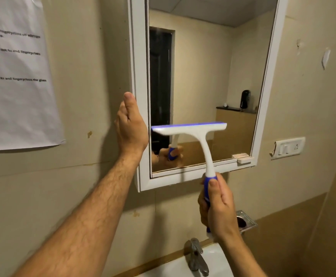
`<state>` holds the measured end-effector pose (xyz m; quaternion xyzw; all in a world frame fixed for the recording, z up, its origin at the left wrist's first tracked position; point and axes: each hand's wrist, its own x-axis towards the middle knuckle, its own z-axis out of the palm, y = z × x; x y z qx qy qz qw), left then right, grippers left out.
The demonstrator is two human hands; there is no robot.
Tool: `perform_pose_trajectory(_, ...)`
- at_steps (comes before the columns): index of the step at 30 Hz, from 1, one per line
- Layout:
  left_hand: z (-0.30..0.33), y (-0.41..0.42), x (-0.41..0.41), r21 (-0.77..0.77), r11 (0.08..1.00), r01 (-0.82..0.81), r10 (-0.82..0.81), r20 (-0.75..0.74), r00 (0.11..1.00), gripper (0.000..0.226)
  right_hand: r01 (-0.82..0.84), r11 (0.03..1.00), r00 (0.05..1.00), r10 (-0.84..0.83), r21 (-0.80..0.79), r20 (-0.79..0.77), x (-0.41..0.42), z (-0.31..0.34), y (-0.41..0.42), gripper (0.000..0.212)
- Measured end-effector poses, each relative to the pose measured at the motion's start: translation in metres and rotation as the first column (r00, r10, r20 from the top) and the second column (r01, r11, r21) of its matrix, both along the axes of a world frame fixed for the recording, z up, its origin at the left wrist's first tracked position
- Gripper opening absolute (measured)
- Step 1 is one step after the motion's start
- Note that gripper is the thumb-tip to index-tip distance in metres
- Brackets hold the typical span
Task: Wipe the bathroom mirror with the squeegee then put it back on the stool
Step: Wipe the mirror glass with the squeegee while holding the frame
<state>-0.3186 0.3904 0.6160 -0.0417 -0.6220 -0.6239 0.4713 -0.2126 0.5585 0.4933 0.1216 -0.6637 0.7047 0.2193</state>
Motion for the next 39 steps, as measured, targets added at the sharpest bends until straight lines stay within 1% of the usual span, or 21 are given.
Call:
perform_pose_trajectory(3, -0.001, 0.001, 0.002, 0.004, 1.0, 0.002, -0.002, 0.013, 1.0, 0.068, 0.022, 0.999, 0.998, -0.021, 0.029, -0.052, -0.009, 0.031, -0.004, 0.028)
perform_pose_trajectory(5, -0.002, 0.001, 0.002, 0.004, 1.0, 0.001, -0.001, 0.013, 1.0, 0.07, 0.023, 0.999, 0.998, -0.02, 0.041, -0.06, -0.011, 0.038, -0.006, 0.025)
perform_pose_trajectory(9, -0.002, 0.001, 0.001, 0.01, 1.0, 0.018, -0.018, 0.002, 1.0, 0.072, 0.028, 0.999, 0.999, -0.027, 0.04, -0.021, -0.003, 0.019, -0.006, 0.038)
perform_pose_trajectory(13, -0.002, 0.0, 0.0, 0.005, 1.0, 0.027, -0.027, -0.006, 1.0, 0.069, -0.011, 1.0, 0.999, 0.011, -0.008, 0.048, 0.005, -0.001, -0.001, 0.04)
perform_pose_trajectory(16, -0.002, 0.0, 0.0, 0.007, 1.0, 0.025, -0.025, -0.008, 1.0, 0.069, -0.021, 0.999, 1.0, 0.022, -0.025, 0.023, 0.002, 0.011, -0.003, 0.037)
perform_pose_trajectory(21, -0.003, -0.001, -0.001, -0.001, 0.999, 0.042, -0.042, -0.017, 0.999, 0.069, -0.028, 1.0, 1.0, 0.028, 0.01, 0.006, -0.007, 0.03, -0.008, 0.036)
perform_pose_trajectory(26, -0.003, -0.001, -0.002, 0.014, 0.998, 0.059, -0.058, -0.036, 0.998, 0.068, -0.028, 0.999, 0.999, 0.028, 0.036, 0.022, 0.0, 0.009, -0.007, 0.034)
perform_pose_trajectory(31, -0.002, 0.001, 0.002, 0.011, 1.0, 0.028, -0.028, -0.02, 0.999, 0.068, 0.018, 0.994, 0.998, -0.023, 0.104, 0.05, 0.011, -0.017, -0.004, 0.04)
perform_pose_trajectory(35, -0.004, 0.001, 0.004, -0.002, 0.999, -0.035, 0.035, -0.002, 0.999, 0.067, 0.06, 0.982, 0.994, -0.075, 0.178, 0.079, 0.015, -0.037, 0.002, 0.03)
perform_pose_trajectory(39, -0.011, 0.001, 0.004, 0.004, 0.999, -0.041, 0.04, 0.024, 0.999, 0.069, 0.036, 0.976, 0.991, -0.063, 0.215, 0.121, 0.019, -0.053, 0.009, 0.028)
